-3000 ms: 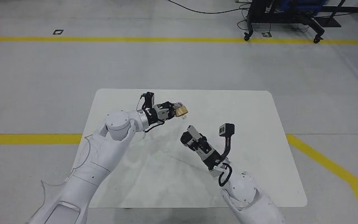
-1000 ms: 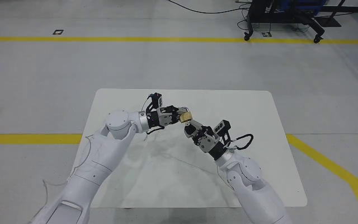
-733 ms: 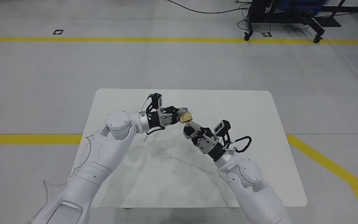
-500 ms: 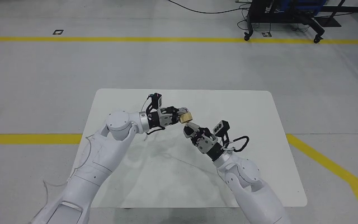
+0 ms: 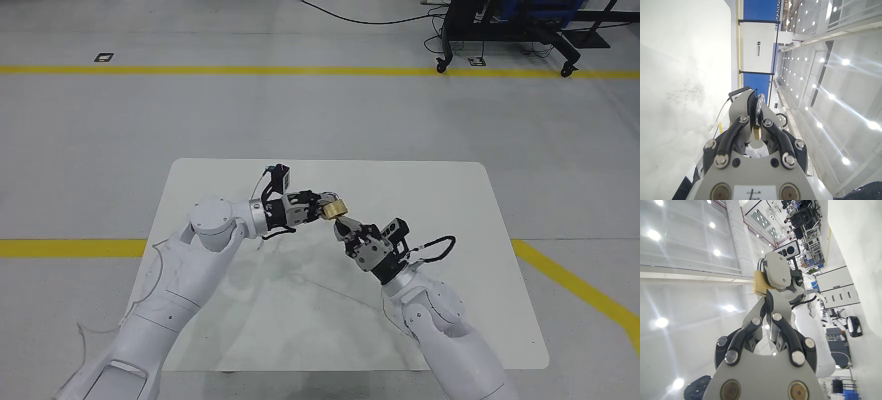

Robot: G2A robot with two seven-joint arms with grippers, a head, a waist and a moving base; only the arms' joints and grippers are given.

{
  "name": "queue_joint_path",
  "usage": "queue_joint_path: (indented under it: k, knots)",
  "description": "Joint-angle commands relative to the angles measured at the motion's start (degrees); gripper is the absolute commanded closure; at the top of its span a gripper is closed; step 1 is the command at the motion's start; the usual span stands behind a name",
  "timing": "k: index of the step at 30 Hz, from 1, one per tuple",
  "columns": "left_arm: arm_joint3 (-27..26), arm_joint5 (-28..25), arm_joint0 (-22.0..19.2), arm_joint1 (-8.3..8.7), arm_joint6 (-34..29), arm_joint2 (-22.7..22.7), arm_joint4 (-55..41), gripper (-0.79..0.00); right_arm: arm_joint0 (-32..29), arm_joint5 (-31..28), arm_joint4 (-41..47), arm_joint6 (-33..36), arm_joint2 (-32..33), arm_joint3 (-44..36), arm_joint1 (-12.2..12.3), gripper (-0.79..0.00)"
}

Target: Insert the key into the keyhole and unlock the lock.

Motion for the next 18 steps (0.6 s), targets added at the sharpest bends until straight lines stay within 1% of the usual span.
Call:
queue_joint_path:
  k: [1, 4, 5, 9, 14, 15, 18]
  knots:
    - [-0.9, -2.4, 0.2, 0.06, -0.2, -0.2, 0.8, 0.000, 0.1, 0.7, 5.2, 1.3, 0.4, 0.6, -0.2, 0.000]
    - [-2.3, -6.9, 1.0, 0.19, -0.8, -0.7, 1.6, 0.000, 0.6, 5.2, 15.4, 5.2, 0.8, 2.2, -0.5, 0.000]
    - [-2.5, -7.8, 1.3, 0.24, -0.8, -0.9, 1.9, 0.000, 0.9, 6.4, 17.3, 6.0, 1.0, 2.8, -0.5, 0.000]
    - [-3.5, -10.7, 2.1, 0.39, -0.2, -1.8, 2.4, 0.000, 1.9, 11.6, 26.3, 9.5, 1.4, 5.3, -0.8, 0.000]
    - [-5.1, -14.0, 3.0, 0.59, 0.2, -2.3, 4.7, 0.000, 3.3, 20.8, 37.4, 13.8, 1.6, 8.3, -1.1, 0.000]
    - [-5.2, -14.4, 3.1, 0.62, 0.5, -2.3, 5.2, 0.000, 3.7, 22.1, 38.9, 14.0, 1.9, 8.9, -1.1, 0.000]
    - [-5.9, -15.0, 3.5, 0.68, 1.9, -2.5, 6.9, 0.000, 4.4, 23.3, 40.0, 14.3, 2.2, 9.8, -1.1, 0.000]
